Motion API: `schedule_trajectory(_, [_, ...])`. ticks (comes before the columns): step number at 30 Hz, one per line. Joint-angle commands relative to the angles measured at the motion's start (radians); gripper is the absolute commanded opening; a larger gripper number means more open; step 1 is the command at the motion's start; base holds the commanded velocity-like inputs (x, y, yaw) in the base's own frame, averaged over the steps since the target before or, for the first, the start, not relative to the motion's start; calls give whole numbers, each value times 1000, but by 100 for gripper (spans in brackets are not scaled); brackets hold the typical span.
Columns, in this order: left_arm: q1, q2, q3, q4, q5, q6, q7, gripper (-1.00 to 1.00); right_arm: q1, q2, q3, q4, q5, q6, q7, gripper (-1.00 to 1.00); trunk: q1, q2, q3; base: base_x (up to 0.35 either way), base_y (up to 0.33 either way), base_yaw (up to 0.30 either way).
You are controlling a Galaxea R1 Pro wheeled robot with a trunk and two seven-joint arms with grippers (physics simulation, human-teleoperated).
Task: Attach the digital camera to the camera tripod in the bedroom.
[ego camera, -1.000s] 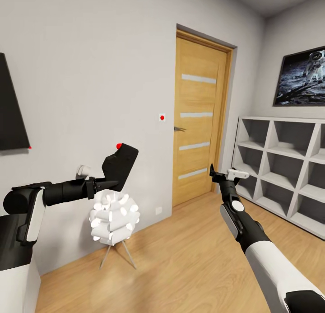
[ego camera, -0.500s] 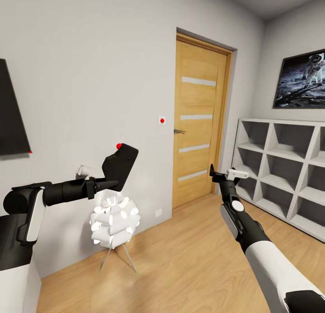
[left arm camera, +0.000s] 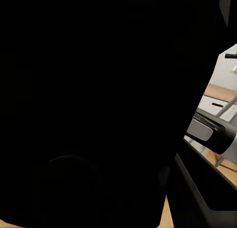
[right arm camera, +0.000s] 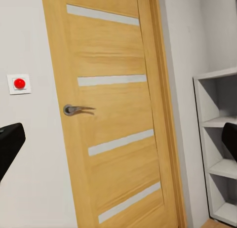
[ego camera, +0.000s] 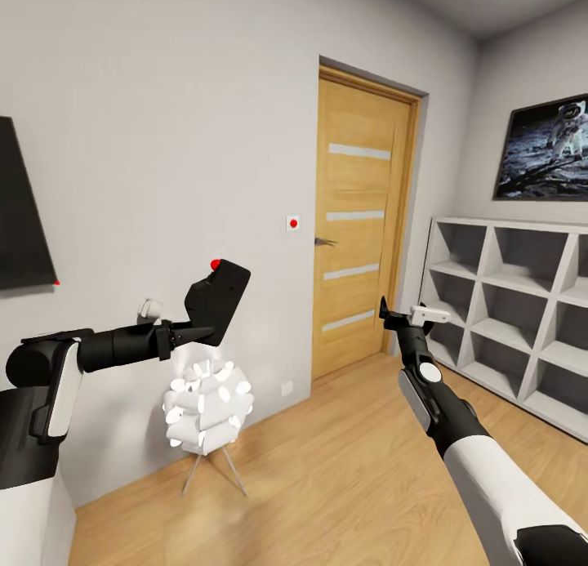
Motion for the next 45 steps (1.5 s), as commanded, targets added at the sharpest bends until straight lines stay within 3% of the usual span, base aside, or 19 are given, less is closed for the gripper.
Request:
schedule_trajectory(1, [-1, 0, 0, 0, 1, 6, -4, -100, -1, -2, 7, 0, -10, -4, -7, 100, -4, 7, 2, 0, 0, 0])
schedule_trajectory(45, [-1, 0, -12, 0, 1, 6, -4, -100, -1, -2, 7, 0, -10, -4, -5, 100, -173, 315, 140, 0, 0, 0])
